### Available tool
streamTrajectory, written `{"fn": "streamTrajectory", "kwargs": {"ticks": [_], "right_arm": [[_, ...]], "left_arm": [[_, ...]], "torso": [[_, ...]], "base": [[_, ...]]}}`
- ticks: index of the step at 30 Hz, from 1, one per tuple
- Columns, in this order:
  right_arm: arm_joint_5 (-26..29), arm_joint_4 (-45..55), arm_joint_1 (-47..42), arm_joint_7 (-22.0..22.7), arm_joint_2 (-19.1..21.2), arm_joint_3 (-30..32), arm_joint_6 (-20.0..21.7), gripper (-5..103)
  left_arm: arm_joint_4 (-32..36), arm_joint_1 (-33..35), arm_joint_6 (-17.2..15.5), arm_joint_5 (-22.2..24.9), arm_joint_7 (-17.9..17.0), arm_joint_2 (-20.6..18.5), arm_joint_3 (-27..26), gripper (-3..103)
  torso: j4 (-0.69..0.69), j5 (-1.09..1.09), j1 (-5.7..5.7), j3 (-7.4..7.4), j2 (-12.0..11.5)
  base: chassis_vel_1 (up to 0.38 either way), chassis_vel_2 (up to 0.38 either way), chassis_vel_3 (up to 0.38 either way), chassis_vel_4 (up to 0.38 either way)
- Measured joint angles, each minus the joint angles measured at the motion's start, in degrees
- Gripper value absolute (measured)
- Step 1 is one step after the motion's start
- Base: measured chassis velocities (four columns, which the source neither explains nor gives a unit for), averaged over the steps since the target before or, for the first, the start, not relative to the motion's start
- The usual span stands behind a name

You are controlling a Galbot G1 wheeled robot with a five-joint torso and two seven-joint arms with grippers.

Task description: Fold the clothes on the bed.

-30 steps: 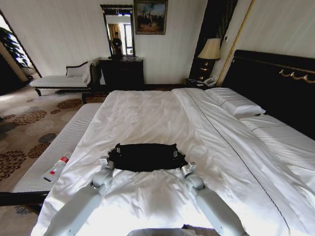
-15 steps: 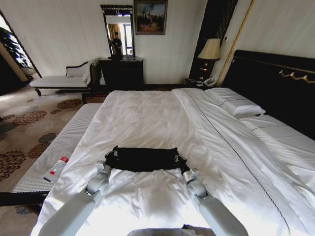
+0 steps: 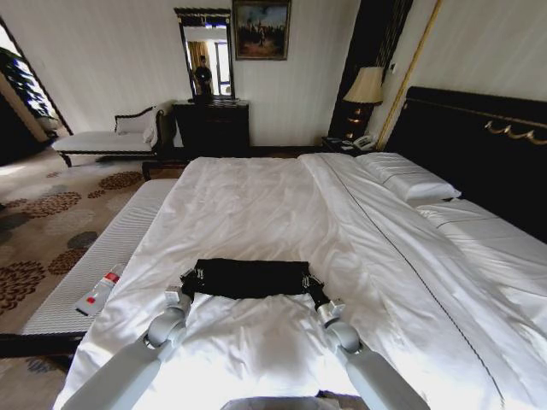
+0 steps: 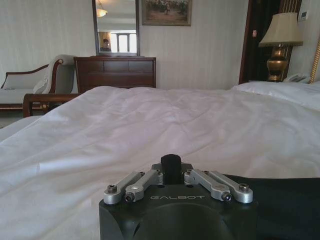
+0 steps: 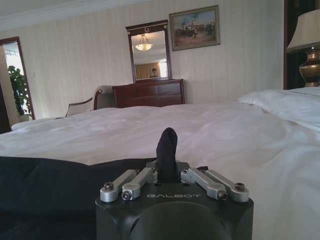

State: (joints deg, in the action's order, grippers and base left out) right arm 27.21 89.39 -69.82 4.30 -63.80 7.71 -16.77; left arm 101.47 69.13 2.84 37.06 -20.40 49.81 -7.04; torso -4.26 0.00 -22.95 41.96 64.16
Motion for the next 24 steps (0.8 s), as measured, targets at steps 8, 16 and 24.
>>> {"fn": "streamTrajectory", "kwargs": {"ticks": [8,16,24], "right_arm": [[-0.31,7.22,-5.76,0.7,2.5,3.02,0.08,44],[-1.84,7.18,-2.02,1.42,7.59,4.73,0.2,72],[-8.3,-8.81,16.58,-1.16,10.17,-2.38,-2.71,99]], "left_arm": [[5.31,6.38,0.3,-5.2,-0.05,-0.78,-4.0,48],[5.35,0.17,-1.7,-3.95,-0.79,-2.68,-3.07,76],[-0.49,-14.24,-8.26,6.65,-1.34,-6.12,6.06,100]], "torso": [[0.01,0.0,0.01,0.0,0.0],[-0.02,-0.01,0.01,0.0,0.01],[0.0,-0.01,-0.01,0.02,0.0]], "base": [[0.0,0.0,0.0,0.0],[0.0,0.0,0.0,0.0],[0.0,0.0,0.0,0.0]]}}
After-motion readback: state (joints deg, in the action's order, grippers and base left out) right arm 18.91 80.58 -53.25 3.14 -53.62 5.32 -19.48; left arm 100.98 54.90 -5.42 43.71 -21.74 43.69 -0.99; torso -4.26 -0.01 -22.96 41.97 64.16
